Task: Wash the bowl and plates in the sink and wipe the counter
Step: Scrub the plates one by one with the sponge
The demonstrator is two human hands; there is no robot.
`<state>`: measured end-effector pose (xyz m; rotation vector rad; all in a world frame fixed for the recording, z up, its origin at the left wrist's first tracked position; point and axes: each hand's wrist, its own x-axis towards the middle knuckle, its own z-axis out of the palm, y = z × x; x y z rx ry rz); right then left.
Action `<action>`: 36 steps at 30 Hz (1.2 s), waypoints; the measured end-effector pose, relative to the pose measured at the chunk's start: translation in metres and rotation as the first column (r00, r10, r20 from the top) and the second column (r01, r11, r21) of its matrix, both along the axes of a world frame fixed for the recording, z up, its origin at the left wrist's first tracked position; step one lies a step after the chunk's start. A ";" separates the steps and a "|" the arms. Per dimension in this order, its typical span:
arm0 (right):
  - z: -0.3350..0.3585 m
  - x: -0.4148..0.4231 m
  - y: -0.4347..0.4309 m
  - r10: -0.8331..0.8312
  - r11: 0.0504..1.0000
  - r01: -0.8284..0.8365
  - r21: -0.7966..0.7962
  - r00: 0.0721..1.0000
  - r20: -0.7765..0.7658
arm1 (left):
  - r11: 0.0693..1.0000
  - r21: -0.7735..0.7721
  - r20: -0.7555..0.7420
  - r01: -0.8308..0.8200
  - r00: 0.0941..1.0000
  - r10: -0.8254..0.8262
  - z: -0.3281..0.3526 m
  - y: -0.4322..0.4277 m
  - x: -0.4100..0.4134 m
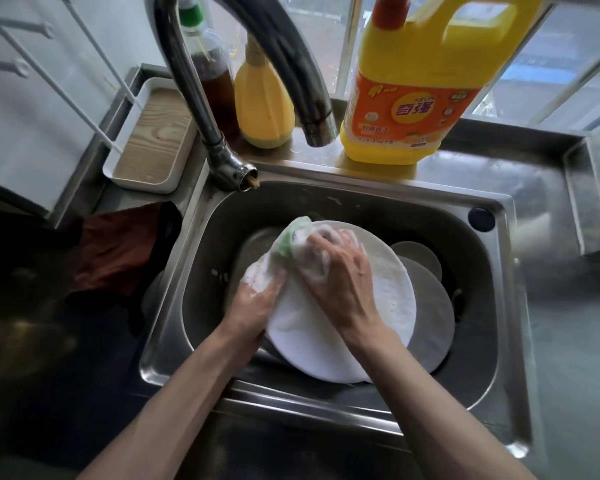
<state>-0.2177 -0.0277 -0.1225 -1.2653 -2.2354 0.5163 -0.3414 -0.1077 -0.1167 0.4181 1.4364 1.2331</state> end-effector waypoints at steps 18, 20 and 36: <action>-0.008 0.015 0.004 0.030 0.997 -0.025 -0.079 0.997 0.071 | 0.991 -0.006 -0.093 -0.131 0.987 0.130 -0.001 -0.005 0.006; -0.008 0.017 0.005 0.001 0.994 0.005 -0.107 0.999 0.049 | 0.988 -0.011 -0.058 -0.153 0.987 0.152 -0.003 -0.008 0.004; 0.008 0.027 0.039 0.163 0.945 -0.160 -0.287 0.986 -0.013 | 0.957 -0.188 -0.079 0.220 0.968 -0.238 0.014 0.013 -0.025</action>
